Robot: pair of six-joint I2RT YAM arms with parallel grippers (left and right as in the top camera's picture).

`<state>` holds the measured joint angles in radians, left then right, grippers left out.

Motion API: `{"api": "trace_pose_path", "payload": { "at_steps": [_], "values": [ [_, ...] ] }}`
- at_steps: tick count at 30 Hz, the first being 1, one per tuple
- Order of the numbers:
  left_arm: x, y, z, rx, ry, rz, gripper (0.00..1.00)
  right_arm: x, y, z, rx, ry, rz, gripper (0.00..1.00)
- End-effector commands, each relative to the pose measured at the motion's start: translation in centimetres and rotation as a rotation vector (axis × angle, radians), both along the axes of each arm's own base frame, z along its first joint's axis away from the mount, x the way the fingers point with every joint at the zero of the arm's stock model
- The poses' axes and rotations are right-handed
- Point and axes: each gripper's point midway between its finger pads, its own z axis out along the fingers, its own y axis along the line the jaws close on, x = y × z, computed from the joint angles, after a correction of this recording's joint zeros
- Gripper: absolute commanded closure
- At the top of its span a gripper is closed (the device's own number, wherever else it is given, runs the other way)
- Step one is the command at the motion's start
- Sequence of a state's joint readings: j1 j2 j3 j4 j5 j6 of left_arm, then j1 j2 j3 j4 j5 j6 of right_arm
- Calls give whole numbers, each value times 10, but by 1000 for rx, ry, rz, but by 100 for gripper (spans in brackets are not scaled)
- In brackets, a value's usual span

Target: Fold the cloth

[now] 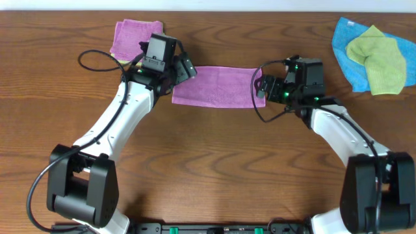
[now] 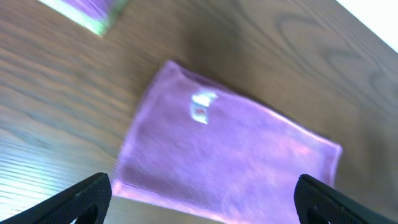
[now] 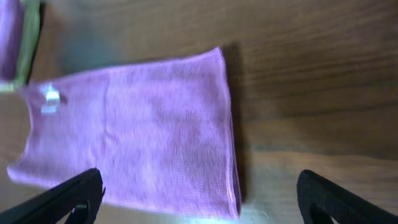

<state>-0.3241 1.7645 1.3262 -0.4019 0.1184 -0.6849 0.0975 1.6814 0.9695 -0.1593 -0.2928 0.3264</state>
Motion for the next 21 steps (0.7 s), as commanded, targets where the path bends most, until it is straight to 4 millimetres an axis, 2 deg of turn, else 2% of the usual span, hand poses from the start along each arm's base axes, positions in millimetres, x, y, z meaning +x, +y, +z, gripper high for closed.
{"api": "trace_pose_path", "payload": {
  "at_steps": [1, 3, 7, 11, 13, 18, 21],
  "values": [
    [-2, -38, -21, -110, 53, -79, 5, 3, 6, 2, -7, -46, 138, 1],
    [8, -46, -26, -125, 28, -67, 5, 9, 6, 7, 2, -82, 140, 1],
    [24, -47, -47, -153, 27, 10, 5, 17, 13, 19, 7, -152, 192, 1],
    [25, -45, -83, -173, 107, 84, 5, 12, 12, 10, -21, -134, 226, 1],
    [26, -44, -94, -167, 116, 93, 5, 12, 12, 5, -29, -127, 236, 1],
    [35, -42, -101, -155, 88, 122, 5, 12, 13, 2, -32, -125, 244, 1],
    [33, -45, -106, -162, 105, 114, 5, 5, 15, -12, -40, -89, 282, 1]
  ]
}}
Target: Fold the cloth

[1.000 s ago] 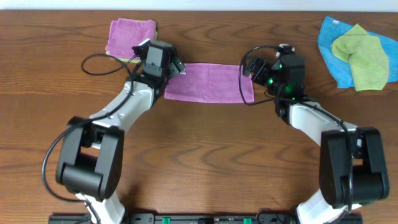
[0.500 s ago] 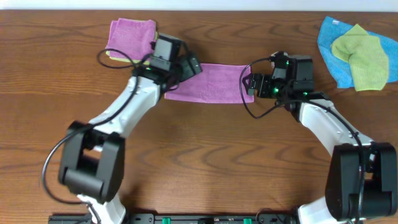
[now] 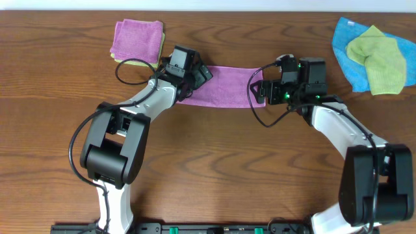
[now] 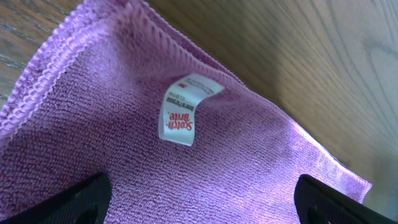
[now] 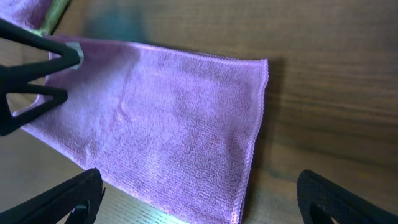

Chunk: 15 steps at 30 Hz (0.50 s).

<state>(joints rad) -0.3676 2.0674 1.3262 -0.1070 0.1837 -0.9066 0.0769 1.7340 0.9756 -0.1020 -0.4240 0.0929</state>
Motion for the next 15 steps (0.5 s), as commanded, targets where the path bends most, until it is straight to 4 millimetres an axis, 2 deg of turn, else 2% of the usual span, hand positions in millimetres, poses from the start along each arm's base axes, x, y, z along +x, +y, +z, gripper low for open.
{"api": "trace_pose_path", "payload": {
  "at_steps": [1, 6, 11, 15],
  "values": [
    [-1, 1, -9, 3, 23, 18, 5, -2, 2, -16, -12, 29, 54, 1],
    [-4, 2, -11, 9, 37, 17, 5, 0, 12, -46, 47, 101, 83, 1],
    [-4, 2, -11, 8, 37, 17, 5, 10, 6, -53, 10, 100, 55, 1],
    [-4, 1, -11, 3, 39, 13, 5, 7, 7, -66, 12, 131, 55, 1]
  ]
}}
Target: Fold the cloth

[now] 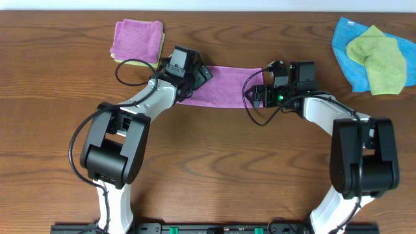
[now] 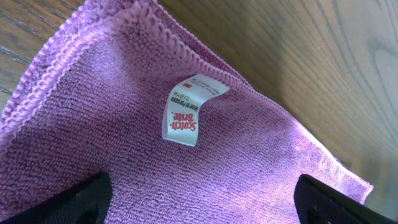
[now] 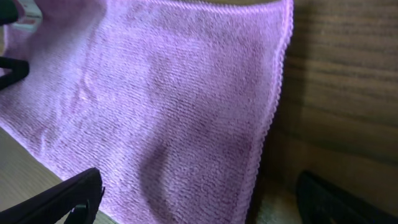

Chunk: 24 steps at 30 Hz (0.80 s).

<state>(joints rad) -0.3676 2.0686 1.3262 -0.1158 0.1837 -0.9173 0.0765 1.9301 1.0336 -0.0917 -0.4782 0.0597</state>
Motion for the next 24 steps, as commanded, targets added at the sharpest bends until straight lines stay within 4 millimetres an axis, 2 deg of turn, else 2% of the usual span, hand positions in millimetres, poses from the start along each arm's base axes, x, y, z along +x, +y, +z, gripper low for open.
{"api": "trace_pose_path", "payload": {
  "at_steps": [1, 5, 8, 15, 24],
  "values": [
    [-3, 0, -9, 4, 26, 4, 5, 2, -1, -14, -2, 31, -4, 1],
    [-3, -1, -9, -2, 29, -1, 5, -5, 4, -36, -1, 81, 4, 1],
    [-4, -3, -9, -8, 31, -6, 5, -7, 8, -44, 24, 106, -3, 1],
    [-4, -2, -9, -7, 30, -5, 5, -10, 18, -43, 73, 140, -17, 2],
    [-3, -2, -9, -6, 29, -5, 5, -26, 40, -48, 81, 214, -7, 4]
  ]
}}
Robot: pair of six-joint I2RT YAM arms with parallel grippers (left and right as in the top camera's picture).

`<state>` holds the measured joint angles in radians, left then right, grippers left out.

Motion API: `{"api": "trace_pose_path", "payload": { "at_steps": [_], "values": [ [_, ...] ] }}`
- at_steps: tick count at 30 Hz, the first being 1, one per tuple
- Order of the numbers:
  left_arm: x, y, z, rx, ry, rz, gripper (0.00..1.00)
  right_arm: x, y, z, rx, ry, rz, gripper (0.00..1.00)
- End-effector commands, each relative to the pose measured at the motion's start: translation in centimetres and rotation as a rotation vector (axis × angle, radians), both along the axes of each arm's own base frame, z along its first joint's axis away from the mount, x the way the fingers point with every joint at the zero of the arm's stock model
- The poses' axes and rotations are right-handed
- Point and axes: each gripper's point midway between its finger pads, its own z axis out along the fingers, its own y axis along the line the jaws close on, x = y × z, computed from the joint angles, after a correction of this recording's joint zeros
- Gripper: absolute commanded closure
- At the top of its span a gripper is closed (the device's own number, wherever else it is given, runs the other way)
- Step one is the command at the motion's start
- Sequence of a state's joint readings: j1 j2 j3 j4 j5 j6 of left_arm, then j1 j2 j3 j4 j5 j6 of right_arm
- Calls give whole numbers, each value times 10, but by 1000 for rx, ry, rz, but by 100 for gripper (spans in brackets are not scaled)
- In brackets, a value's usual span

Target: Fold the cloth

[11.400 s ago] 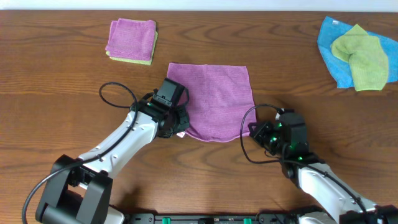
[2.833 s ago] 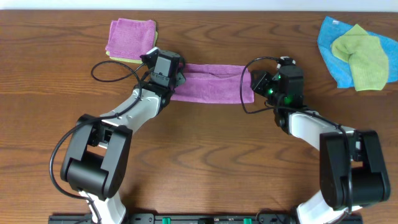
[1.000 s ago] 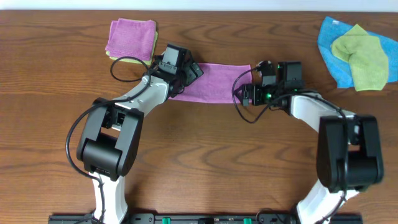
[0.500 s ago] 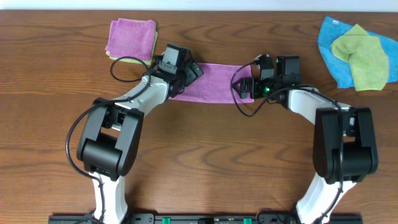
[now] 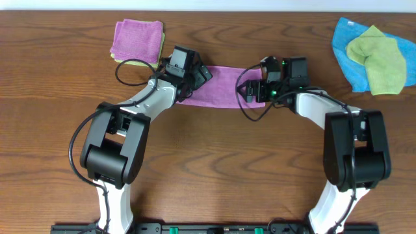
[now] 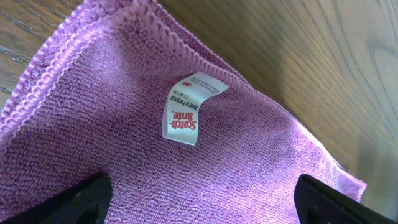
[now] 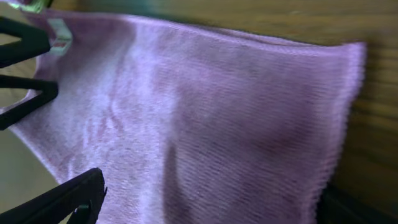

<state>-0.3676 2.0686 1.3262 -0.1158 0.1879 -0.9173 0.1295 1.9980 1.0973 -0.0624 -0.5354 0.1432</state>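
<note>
A purple cloth (image 5: 224,84) lies flat as a long strip at the back middle of the table. My left gripper (image 5: 197,73) sits low over its left end, open, with its fingers (image 6: 74,202) spread wide either side of the cloth (image 6: 205,168) just below the white label (image 6: 186,112). At the right end my right gripper (image 5: 255,91) is also open and low, with the cloth (image 7: 217,124) filling the space between its fingers (image 7: 68,202). In the right wrist view the left gripper's dark fingertips (image 7: 25,43) show at the far end.
A folded purple cloth on a green one (image 5: 136,39) lies at the back left, close to the left arm. A blue cloth with a green one bunched on top (image 5: 374,52) is at the back right. Bare wooden table (image 5: 214,162) stretches toward the front.
My right gripper has moved left, further over the cloth's right end, and the right edge now sits beside its right finger. The left gripper and cloth have not shifted.
Both grippers were open and higher near the two ends of the strip. Then the left one was low over the labelled left end, where it has stayed. The right one came closer at each moment and now straddles the right end.
</note>
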Motion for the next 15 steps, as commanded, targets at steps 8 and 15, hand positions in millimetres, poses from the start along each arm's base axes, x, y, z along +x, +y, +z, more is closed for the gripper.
{"api": "trace_pose_path", "payload": {
  "at_steps": [8, 15],
  "values": [
    [-3, -2, -9, -4, 27, -3, 5, -28, -12, -58, -135, 175, -114, 67],
    [-3, -2, -8, -5, 25, -3, 5, -12, -33, -58, -229, 112, -190, 99]
  ]
}}
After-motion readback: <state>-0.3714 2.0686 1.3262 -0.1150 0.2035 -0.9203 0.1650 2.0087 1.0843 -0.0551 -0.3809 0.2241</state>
